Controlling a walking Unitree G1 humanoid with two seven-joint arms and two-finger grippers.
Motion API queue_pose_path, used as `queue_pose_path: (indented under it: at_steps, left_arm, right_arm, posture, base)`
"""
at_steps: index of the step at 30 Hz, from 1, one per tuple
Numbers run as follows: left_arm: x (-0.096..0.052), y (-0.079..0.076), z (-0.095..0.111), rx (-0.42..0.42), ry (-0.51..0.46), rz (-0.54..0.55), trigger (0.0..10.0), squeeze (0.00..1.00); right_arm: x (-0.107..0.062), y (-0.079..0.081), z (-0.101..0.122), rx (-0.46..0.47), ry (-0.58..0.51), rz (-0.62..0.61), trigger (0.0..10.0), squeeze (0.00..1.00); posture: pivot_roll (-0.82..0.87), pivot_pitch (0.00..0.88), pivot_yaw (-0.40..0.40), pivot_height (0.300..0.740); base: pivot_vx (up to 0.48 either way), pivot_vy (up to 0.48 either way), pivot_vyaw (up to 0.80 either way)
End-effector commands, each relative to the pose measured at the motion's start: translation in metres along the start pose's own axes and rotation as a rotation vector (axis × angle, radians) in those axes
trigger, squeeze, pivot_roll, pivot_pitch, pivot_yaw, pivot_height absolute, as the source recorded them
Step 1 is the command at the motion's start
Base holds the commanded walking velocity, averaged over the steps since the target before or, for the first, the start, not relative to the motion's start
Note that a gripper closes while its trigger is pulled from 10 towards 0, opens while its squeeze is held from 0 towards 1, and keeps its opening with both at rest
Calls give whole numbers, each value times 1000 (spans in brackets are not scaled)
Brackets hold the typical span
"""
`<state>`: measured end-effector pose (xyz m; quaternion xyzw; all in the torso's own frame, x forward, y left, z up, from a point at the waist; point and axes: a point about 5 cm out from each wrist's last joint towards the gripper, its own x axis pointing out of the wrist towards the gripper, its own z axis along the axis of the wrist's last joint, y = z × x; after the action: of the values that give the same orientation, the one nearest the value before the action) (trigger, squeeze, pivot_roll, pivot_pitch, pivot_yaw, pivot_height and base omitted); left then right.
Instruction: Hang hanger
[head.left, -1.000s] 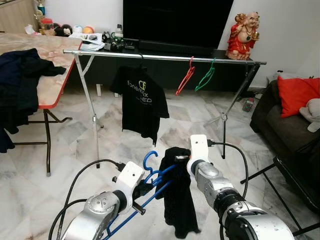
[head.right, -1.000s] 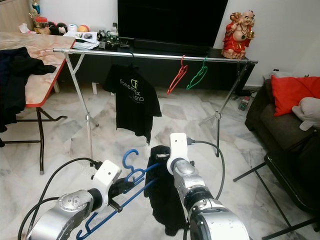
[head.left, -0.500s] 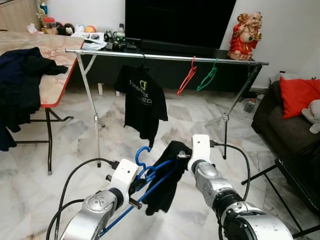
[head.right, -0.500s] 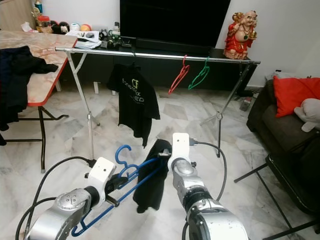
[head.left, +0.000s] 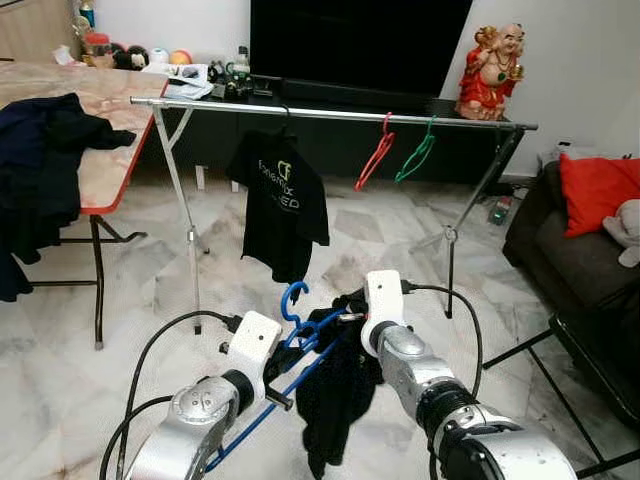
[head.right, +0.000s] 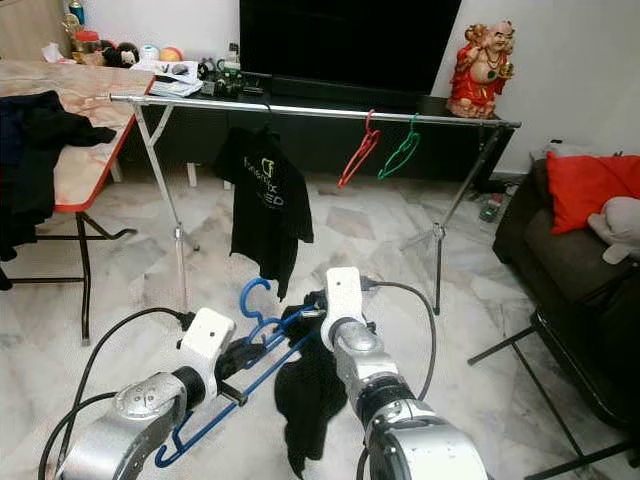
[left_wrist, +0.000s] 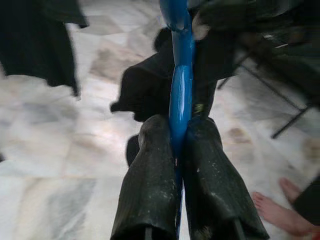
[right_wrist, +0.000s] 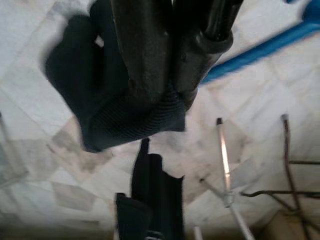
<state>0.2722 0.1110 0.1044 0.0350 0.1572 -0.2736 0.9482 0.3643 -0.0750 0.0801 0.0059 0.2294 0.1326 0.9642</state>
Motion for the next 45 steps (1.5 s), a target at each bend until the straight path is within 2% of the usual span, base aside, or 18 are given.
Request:
queue_pose_path:
  at_steps: [1,6,12,13,15,17,20,23,27,30,36,37,38,39,43,45]
  left_arm:
    - [0,-18,10,3,-57,-123,10000,0]
    - [-6,-34,2,6,-29,-256,10000,0]
    - [-9,-32,-1,22,-15,-289,10000,0]
    - [-8,-28,0,39,-26,-267,10000,0]
    - [-3,-20,3,56,-45,-211,10000,0]
    - [1,-15,7,55,-66,-143,10000,0]
    - [4,-9,9,50,-77,-81,10000,0]
    - [8,5,11,40,-72,72,10000,0]
    - [10,11,4,33,-18,145,10000,0]
    - [11,15,-5,83,53,185,10000,0]
    - [11,24,-6,74,49,271,10000,0]
    - [12,24,-6,70,45,279,10000,0]
    - [14,22,-3,52,18,260,10000,0]
    - [14,21,-1,38,5,249,10000,0]
    - [16,15,4,18,-28,218,10000,0]
    - [16,15,4,18,-28,218,10000,0]
  right_arm:
    - [1,7,16,-33,-65,59,10000,0]
    - [0,8,23,-104,-96,95,10000,0]
    - [0,5,27,-161,-104,109,10000,0]
    - [0,5,26,-170,-96,123,10000,0]
    - [-1,11,23,-247,-69,208,10000,0]
    - [-1,12,21,-297,-60,221,10000,0]
    - [-1,11,22,-317,-61,219,10000,0]
    - [-1,10,27,-289,-86,181,10000,0]
    - [0,6,32,-248,-117,101,10000,0]
    - [0,-1,34,-197,-131,24,10000,0]
    - [0,-2,35,-138,-138,5,10000,0]
    - [0,1,36,-138,-147,30,10000,0]
    - [0,15,37,-143,-155,144,10000,0]
    - [-1,23,36,-157,-160,204,10000,0]
    - [-2,37,34,-223,-172,318,10000,0]
    - [-2,37,34,-223,-172,318,10000,0]
  posture:
    - [269,0,-151,740]
    - [268,0,-154,740]
    - [267,0,-156,740]
    - [267,0,-157,740]
    - [263,0,-156,740]
    - [260,0,-155,740]
    - [260,0,-155,740]
    - [255,0,-155,740]
    - [255,0,-156,740]
    - [256,0,-156,740]
    - [255,0,-157,740]
    - [254,0,-157,740]
    - [250,0,-155,740]
    - [250,0,-155,740]
    - [249,0,-154,740]
    - [249,0,-154,740]
  base:
    - [0,0,0]
    - [0,0,0]
    - [0,0,0]
    - [0,0,0]
    - [0,0,0]
    - [0,0,0]
    - [0,0,0]
    - [0,0,0]
    - [0,0,0]
    - [0,0,0]
    - [0,0,0]
    - [0,0,0]
    - [0,0,0]
    - [0,0,0]
    - [0,0,0]
    - [0,0,0]
